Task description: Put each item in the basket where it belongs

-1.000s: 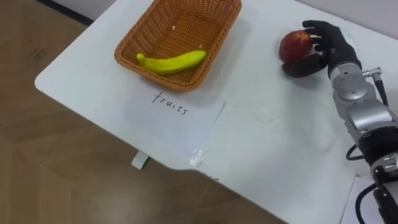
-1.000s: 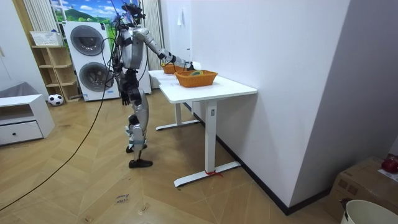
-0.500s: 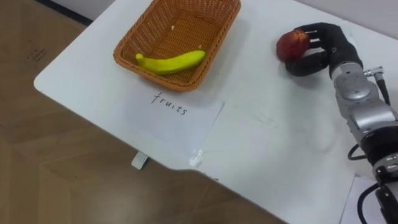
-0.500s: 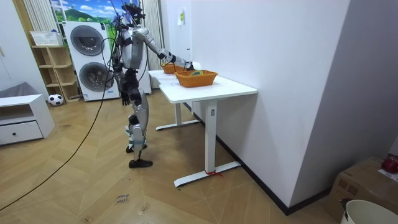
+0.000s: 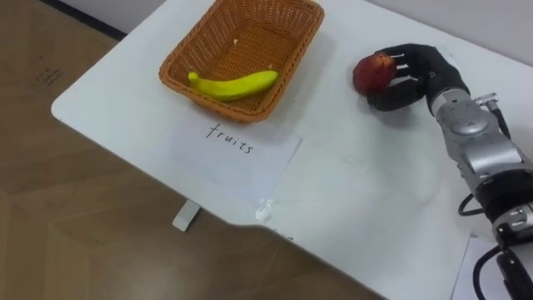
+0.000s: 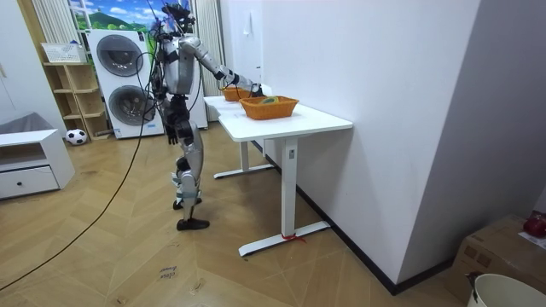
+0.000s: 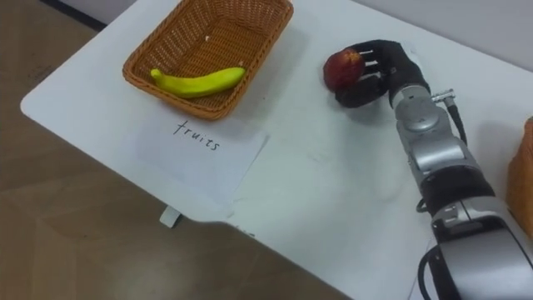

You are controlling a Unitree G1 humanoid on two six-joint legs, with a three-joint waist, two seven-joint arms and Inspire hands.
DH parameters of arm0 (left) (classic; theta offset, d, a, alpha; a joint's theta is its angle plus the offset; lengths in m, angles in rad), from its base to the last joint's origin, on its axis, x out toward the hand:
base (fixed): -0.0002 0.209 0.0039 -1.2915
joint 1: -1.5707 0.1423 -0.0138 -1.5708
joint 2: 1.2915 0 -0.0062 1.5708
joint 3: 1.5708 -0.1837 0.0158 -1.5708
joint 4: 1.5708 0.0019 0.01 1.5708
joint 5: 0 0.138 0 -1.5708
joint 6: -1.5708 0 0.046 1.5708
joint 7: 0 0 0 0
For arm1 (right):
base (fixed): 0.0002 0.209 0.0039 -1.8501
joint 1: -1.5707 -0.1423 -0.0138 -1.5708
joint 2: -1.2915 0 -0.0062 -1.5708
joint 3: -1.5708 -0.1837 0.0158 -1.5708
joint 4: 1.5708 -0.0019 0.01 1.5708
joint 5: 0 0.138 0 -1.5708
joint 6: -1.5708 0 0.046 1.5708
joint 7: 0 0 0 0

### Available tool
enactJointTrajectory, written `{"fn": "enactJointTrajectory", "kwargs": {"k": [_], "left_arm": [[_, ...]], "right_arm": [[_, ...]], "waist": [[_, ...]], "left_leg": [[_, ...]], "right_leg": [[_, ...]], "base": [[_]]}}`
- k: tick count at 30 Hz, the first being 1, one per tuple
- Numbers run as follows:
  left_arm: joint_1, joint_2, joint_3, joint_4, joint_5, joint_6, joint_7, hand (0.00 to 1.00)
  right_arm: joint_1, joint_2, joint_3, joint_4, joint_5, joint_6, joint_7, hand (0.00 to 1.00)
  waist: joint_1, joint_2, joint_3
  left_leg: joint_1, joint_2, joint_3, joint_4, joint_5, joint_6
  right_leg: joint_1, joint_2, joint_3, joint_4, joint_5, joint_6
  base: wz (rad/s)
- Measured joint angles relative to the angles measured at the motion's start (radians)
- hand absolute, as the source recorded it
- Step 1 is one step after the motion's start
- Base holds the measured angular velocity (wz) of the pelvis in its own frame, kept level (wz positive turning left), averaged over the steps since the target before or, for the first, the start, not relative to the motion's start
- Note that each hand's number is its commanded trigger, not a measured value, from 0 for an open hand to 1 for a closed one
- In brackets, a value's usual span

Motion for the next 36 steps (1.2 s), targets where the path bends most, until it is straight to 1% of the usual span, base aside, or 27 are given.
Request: {"fn": "enactJointTrajectory", "kwargs": {"k": [2,3,6,8,10,11,12,13,15,20,21,22,24,27,32,36], "left_arm": [[0.012,0.006,0.0,0.001,0.0,0.0,-0.001,0.0],[0.023,0.009,0.003,-0.004,0.0,0.001,-0.003,0.0],[0.058,0.009,0.039,-0.026,0.0,0.002,-0.014,0.0],[0.066,0.01,0.054,-0.032,0.002,0.006,-0.016,0.0],[0.079,0.011,0.067,-0.054,0.001,0.019,-0.017,0.0],[0.082,0.012,0.068,-0.059,0.001,0.021,-0.017,0.0],[0.089,0.012,0.068,-0.068,0.001,0.023,-0.017,0.0],[0.091,0.011,0.067,-0.069,0.001,0.024,-0.017,0.0],[0.095,0.012,0.068,-0.069,0.002,0.026,-0.016,0.0],[0.099,0.012,0.07,-0.069,0.036,0.041,-0.011,0.0],[0.103,0.012,0.07,-0.07,0.054,0.041,-0.011,0.0],[0.108,0.011,0.07,-0.071,0.074,0.043,-0.011,0.0],[0.113,0.01,0.07,-0.07,0.103,0.048,-0.012,0.0],[0.121,0.003,0.07,-0.07,0.167,0.061,-0.015,0.0],[0.127,-0.001,0.07,-0.071,0.198,0.064,-0.022,0.0],[0.129,-0.001,0.072,-0.074,0.198,0.084,-0.038,0.0]], "right_arm": [[0.0,0.0,0.0,-0.011,0.001,0.0,0.0,1.0],[0.0,-0.001,-0.001,-0.029,0.008,0.002,0.0,1.0],[0.0,-0.002,-0.003,-0.09,0.065,0.008,-0.001,1.0],[0.0,-0.004,-0.005,-0.117,0.095,0.01,-0.005,1.0],[0.0,-0.005,-0.007,-0.157,0.121,0.011,-0.008,1.0],[0.0,-0.004,-0.008,-0.165,0.123,0.011,-0.008,1.0],[0.0,-0.005,-0.008,-0.181,0.123,0.017,-0.008,1.0],[0.0,-0.005,-0.008,-0.196,0.123,0.022,-0.007,1.0],[0.0,-0.005,-0.008,-0.214,0.123,0.031,0.0,1.0],[0.0,-0.005,-0.012,-0.225,0.127,0.034,0.001,1.0],[0.0,-0.005,-0.012,-0.233,0.127,0.043,0.001,1.0],[0.0,-0.005,-0.012,-0.245,0.127,0.05,0.001,1.0],[0.0,-0.005,-0.012,-0.261,0.125,0.05,0.001,1.0],[0.0,-0.004,-0.012,-0.267,0.12,0.05,0.001,1.0],[0.0,-0.004,-0.012,-0.268,0.123,0.052,-0.003,1.0],[0.0,-0.002,-0.012,-0.279,0.125,0.054,-0.003,1.0]], "waist": [[0.0,0.0,-0.0002],[-0.005,0.0,-0.0023],[-0.028,0.0,-0.0043],[-0.029,-0.001,-0.0062],[-0.038,-0.003,-0.0114],[-0.042,-0.002,-0.0118],[-0.045,-0.003,-0.0176],[-0.052,-0.003,-0.0201],[-0.055,-0.002,-0.0203],[-0.053,-0.001,-0.021],[-0.051,0.0,-0.0214],[-0.052,0.003,-0.0215],[-0.051,0.009,-0.0213],[-0.046,0.02,-0.0259],[-0.024,0.022,-0.026],[-0.004,0.02,-0.0261]], "left_leg": [[0.009,0.0,-0.001,0.0,0.0,0.0],[0.013,0.0,-0.002,0.0,0.0,0.0],[0.036,-0.001,-0.005,-0.001,0.0,0.0],[0.057,-0.001,-0.006,-0.001,0.0,0.0],[0.075,-0.001,-0.006,-0.001,0.0,0.0],[0.079,-0.001,-0.006,-0.001,0.0,0.0],[0.082,-0.001,-0.006,-0.002,0.0,0.0],[0.085,-0.002,-0.01,-0.001,0.0,0.0],[0.094,-0.003,-0.013,-0.002,0.0,0.0],[0.096,-0.003,-0.012,0.001,0.0,0.0],[0.096,-0.003,-0.011,0.001,0.0,0.0],[0.096,-0.003,-0.011,0.001,0.0,0.0],[0.097,-0.002,-0.011,0.0,0.0,-0.001],[0.1,-0.003,-0.01,0.0,0.001,-0.001],[0.102,-0.003,-0.012,-0.001,0.002,-0.001],[0.098,-0.005,-0.028,0.002,0.002,-0.001]], "right_leg": [[0.01,0.0,-0.001,-0.001,0.0,0.0],[0.016,0.0,-0.001,-0.001,0.0,0.0],[0.047,0.0,-0.012,-0.002,0.0,0.0],[0.07,0.0,-0.014,-0.003,0.0,0.0],[0.093,-0.001,-0.03,-0.004,0.0,0.0],[0.099,-0.001,-0.032,-0.004,0.0,0.0],[0.103,-0.001,-0.03,-0.002,0.0,0.0],[0.108,-0.001,-0.031,-0.002,0.0,0.0],[0.118,-0.001,-0.028,-0.003,0.0,0.001],[0.123,-0.001,-0.028,-0.002,0.0,0.001],[0.123,-0.001,-0.028,-0.002,0.0,0.001],[0.124,0.0,-0.028,-0.002,0.0,0.001],[0.126,0.0,-0.029,-0.002,0.0,0.001],[0.13,0.0,-0.029,-0.001,0.0,0.001],[0.133,0.0,-0.034,0.0,0.0,0.001],[0.134,-0.002,-0.058,0.001,-0.001,0.001]], "base": [[0.02],[0.07],[0.14],[0.11],[0.11],[0.15],[0.12],[0.11],[0.06],[-0.01],[-0.03],[0.0],[0.0],[0.0],[0.01],[0.12]]}}
